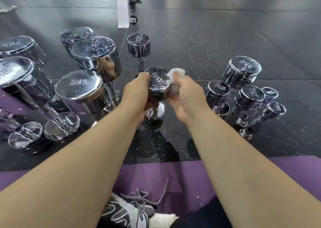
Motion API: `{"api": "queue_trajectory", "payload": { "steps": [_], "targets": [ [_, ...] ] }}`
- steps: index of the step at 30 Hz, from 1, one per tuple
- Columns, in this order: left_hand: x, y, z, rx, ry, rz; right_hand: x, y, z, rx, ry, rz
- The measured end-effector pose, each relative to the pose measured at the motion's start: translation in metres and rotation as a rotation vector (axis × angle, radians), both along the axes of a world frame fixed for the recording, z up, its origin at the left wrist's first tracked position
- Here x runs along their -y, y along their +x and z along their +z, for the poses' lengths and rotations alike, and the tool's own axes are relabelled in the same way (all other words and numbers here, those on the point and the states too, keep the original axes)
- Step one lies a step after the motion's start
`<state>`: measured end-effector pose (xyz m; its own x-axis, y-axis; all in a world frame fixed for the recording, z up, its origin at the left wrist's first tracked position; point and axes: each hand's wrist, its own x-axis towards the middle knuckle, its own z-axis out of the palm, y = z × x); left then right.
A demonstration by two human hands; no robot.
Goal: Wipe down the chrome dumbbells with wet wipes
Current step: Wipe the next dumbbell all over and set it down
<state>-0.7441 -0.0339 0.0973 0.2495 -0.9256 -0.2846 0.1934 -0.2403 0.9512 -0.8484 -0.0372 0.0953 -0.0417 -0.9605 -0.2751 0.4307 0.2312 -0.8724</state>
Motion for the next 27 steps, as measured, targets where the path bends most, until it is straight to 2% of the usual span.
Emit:
{"api": "queue_trajectory", "payload": {
  "steps": [3, 6, 10, 15, 18, 22, 25, 27],
  "targets": [
    [-0.020, -0.006, 0.002, 0.035, 0.029, -0.044, -0.026, -0.010, 0.005, -0.159, 0.027, -0.007],
    [-0.033, -0.013, 0.003, 0.078, 0.061, -0.148, -0.046, -0.023, 0.005, -0.464, 0.009, -0.059],
    [-0.044, -0.013, 0.010, 0.032, 0.107, -0.159, -0.052, -0.043, 0.021, -0.965, -0.258, -0.076],
    [-0.048, 0.006, 0.010, -0.141, 0.152, -0.110, -0.054, -0.026, 0.034, -1.375, -0.453, 0.209],
    [-0.048, 0.011, 0.012, -0.269, 0.181, -0.188, -0.054, -0.017, 0.031, -1.473, -0.516, 0.319],
    [-0.047, 0.016, 0.011, -0.422, 0.185, -0.180, -0.065, -0.016, 0.022, -1.555, -0.643, 0.409],
    [-0.046, 0.017, 0.008, -0.452, 0.196, -0.179, -0.055, -0.009, 0.028, -1.726, -0.576, 0.374],
    [-0.045, 0.018, 0.007, -0.471, 0.203, -0.176, -0.053, -0.002, 0.030, -1.734, -0.554, 0.426]
  ]
}}
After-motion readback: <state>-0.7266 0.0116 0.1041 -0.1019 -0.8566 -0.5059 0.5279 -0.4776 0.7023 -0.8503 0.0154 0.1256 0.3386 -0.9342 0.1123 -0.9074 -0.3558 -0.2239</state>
